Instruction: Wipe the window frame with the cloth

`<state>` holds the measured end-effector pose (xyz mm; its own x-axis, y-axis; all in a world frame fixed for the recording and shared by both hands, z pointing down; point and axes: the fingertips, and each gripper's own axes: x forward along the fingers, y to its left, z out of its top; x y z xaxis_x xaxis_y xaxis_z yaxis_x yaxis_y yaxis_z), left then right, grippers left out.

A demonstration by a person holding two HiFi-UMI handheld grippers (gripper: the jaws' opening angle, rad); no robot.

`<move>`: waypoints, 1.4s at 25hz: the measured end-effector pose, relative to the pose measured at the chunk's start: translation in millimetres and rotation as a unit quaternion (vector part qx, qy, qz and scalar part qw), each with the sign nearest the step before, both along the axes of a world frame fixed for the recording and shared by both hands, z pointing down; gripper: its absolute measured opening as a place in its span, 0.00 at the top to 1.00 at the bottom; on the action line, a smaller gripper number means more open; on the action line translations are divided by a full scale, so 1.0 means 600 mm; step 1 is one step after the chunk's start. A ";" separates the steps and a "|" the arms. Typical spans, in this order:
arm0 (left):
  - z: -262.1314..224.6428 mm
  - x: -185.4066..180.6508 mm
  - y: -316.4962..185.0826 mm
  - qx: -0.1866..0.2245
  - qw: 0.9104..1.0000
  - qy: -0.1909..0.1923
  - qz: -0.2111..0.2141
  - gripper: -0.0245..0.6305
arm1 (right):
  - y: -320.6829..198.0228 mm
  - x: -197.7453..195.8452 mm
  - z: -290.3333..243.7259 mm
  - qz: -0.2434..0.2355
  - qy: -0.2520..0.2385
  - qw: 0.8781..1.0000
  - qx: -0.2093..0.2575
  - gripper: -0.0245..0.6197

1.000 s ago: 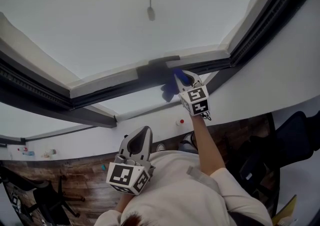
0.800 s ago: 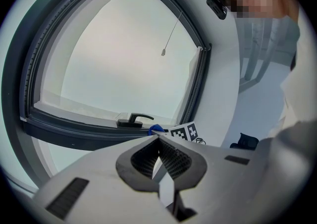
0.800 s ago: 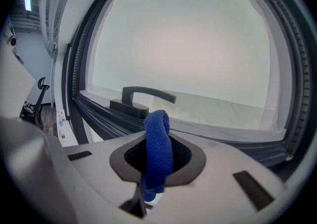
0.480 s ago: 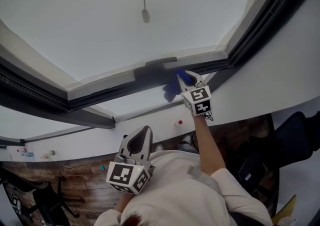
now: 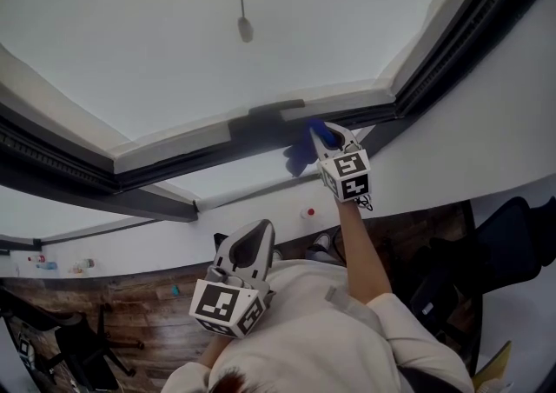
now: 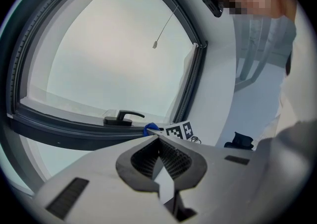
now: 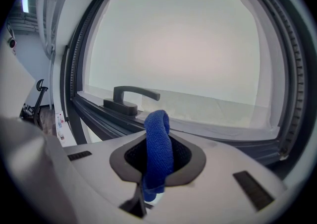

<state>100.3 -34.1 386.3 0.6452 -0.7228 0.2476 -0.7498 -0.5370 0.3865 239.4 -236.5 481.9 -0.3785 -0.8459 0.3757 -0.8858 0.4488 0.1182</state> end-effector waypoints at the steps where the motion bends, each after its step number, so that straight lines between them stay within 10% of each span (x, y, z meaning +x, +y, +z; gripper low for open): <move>1: 0.000 -0.001 -0.001 0.000 1.000 0.000 -0.002 0.95 | 0.000 0.002 0.000 0.000 0.000 1.000 0.000 0.88; 35: -0.014 0.024 -0.007 0.005 0.999 -0.006 -0.048 0.96 | -0.011 0.092 -0.002 0.022 -0.017 1.000 -0.001 0.88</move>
<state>114.7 -38.4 378.2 0.5695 -0.7842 0.2465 -0.8028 -0.4660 0.3720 294.4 -242.9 480.5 -0.3524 -0.8617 0.3650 -0.9085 0.4086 0.0877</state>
